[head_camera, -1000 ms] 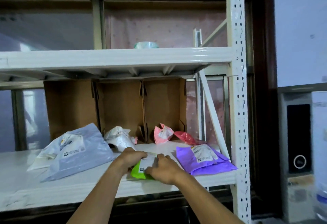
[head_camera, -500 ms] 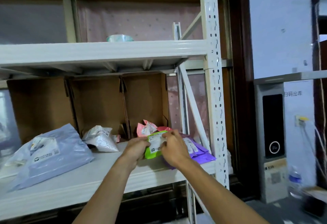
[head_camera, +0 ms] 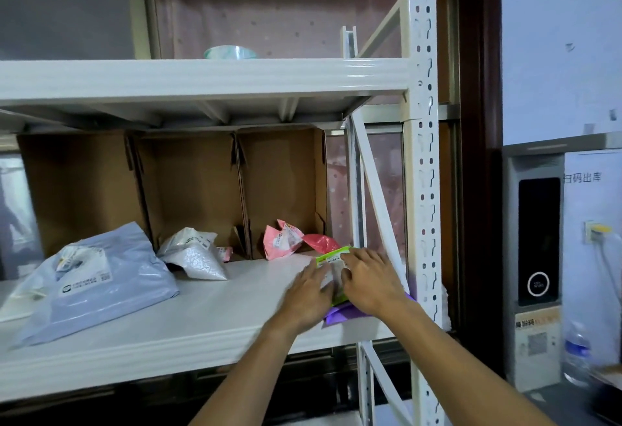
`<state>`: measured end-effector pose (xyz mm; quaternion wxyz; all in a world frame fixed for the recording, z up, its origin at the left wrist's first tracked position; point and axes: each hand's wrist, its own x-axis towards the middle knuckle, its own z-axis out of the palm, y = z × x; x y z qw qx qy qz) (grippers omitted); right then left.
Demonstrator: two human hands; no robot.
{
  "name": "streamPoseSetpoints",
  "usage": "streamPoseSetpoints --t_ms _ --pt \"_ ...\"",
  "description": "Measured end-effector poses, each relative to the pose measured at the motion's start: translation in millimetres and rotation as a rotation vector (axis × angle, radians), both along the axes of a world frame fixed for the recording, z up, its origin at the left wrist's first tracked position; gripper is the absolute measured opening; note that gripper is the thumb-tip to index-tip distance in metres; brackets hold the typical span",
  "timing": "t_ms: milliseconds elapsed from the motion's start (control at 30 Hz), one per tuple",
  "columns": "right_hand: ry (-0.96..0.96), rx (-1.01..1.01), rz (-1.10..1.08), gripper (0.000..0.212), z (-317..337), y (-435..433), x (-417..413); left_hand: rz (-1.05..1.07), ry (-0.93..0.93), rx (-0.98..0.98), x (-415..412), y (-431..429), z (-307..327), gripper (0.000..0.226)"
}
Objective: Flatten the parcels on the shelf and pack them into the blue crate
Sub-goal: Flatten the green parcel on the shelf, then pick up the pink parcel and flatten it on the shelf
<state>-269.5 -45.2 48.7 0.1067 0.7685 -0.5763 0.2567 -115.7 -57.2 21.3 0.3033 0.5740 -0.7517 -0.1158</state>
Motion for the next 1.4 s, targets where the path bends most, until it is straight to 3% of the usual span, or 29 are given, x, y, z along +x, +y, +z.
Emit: streamPoseSetpoints --t_ms 167,367,533,733,1000,1133,1400 --pt "0.127 0.236 0.056 0.048 -3 -12 6 -0.017 -0.156 0.085 -2 5 1 0.055" --pt "0.214 0.196 0.055 0.055 -16 -15 7 0.001 -0.217 0.086 0 4 0 0.057" --pt "0.232 0.225 0.034 0.054 -15 -17 9 0.015 -0.176 0.086 0 7 1 0.057" --pt "0.197 0.251 -0.004 0.044 12 -21 18 -0.055 0.007 0.059 3 25 16 0.042" --pt "0.154 0.241 -0.024 0.048 32 -49 32 0.043 0.196 0.007 50 6 37 0.048" --pt "0.128 0.273 -0.021 0.053 38 -76 38 0.12 0.115 -0.096 64 -29 48 0.044" --pt "0.127 0.384 -0.04 0.048 37 -149 51 0.077 0.018 -0.022 56 -104 54 0.047"
